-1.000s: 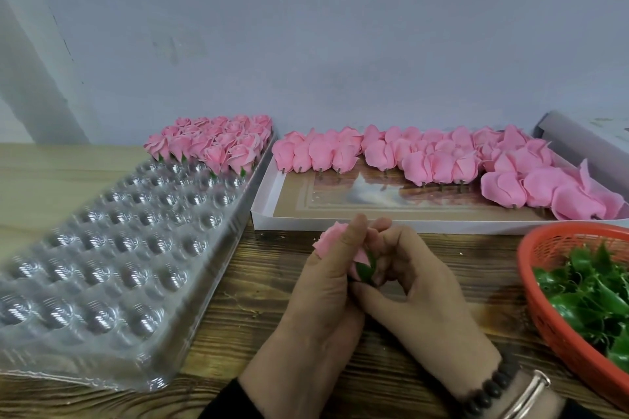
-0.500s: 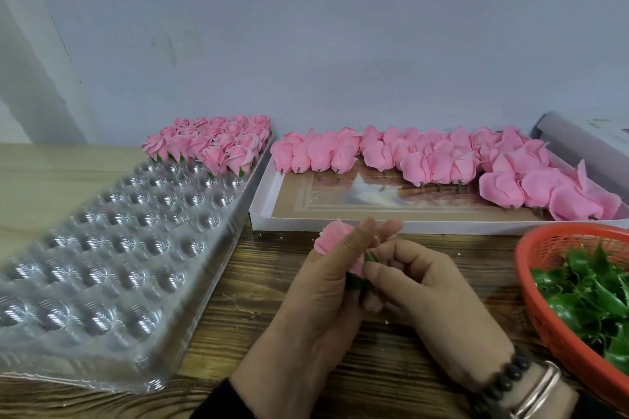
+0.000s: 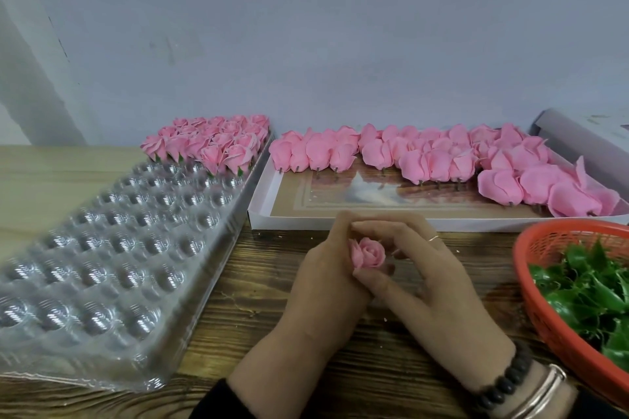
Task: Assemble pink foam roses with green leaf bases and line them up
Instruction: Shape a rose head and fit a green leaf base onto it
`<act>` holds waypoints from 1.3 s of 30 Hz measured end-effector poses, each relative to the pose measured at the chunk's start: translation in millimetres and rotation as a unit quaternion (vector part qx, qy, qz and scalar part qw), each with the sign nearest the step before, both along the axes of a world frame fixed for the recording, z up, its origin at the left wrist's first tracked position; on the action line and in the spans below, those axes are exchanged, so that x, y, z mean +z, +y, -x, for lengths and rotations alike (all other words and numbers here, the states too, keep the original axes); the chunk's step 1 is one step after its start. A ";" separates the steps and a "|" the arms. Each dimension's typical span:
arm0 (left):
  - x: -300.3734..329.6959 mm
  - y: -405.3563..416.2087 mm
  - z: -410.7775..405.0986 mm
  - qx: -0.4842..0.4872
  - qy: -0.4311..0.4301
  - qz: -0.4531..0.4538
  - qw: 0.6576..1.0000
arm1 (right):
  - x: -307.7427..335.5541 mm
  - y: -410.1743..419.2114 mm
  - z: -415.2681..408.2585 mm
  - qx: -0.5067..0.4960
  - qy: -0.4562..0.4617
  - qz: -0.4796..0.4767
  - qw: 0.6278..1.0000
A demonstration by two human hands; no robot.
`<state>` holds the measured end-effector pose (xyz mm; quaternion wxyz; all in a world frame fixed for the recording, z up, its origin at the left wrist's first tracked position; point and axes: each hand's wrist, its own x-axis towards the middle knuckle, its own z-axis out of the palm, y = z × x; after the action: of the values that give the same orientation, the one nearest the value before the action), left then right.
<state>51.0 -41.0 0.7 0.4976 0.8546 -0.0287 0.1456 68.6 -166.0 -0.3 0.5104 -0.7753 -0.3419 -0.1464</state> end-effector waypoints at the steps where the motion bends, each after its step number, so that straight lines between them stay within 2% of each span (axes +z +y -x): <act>1: 0.2 0.8 0.1 -0.002 0.003 -0.030 1.000 | 0.5 -1.2 -0.3 0.005 0.000 0.010 1.000; 4: 1.0 3.8 0.4 -0.010 -0.002 -0.090 0.996 | 1.3 -3.4 0.3 0.017 0.001 0.038 0.999; 7: 0.7 3.9 1.5 -0.026 0.008 -0.106 0.994 | 2.3 -3.7 0.4 0.023 0.021 0.035 0.999; 11: 0.8 0.8 0.9 -0.056 0.013 -0.044 0.997 | 0.5 -2.3 -0.3 0.013 0.041 -0.002 0.999; 14: 1.1 1.9 1.5 -0.044 0.007 0.017 0.999 | -1.3 -3.2 -2.7 -0.008 0.070 -0.054 0.996; 16: -0.2 5.1 2.1 -0.025 0.041 0.001 0.999 | -1.0 -4.9 -4.4 -0.022 0.100 -0.097 0.990; 18: -1.5 7.8 2.6 -0.015 0.066 -0.053 0.996 | 0.8 -5.5 -4.2 -0.023 0.108 -0.115 0.987; 20: -0.3 8.6 3.2 -0.009 0.060 -0.086 0.994 | 2.5 -4.3 -2.5 -0.006 0.109 -0.098 0.989; 23: -0.6 7.5 2.7 -0.010 0.045 -0.089 0.995 | 4.6 -3.6 -1.7 0.018 0.090 -0.055 0.994; 32: 1.0 2.3 2.8 -0.089 0.064 -0.013 0.994 | 11.0 -5.9 -1.9 0.051 0.009 0.067 0.996; 39: -1.9 7.6 2.4 -0.164 0.080 0.065 0.981 | 11.6 -9.2 -2.6 0.071 -0.001 0.085 0.994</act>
<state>48.6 -33.4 -1.2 0.5699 0.8130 -0.1189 -0.0049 71.2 -175.1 11.3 0.4515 -0.7897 -0.4075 -0.0810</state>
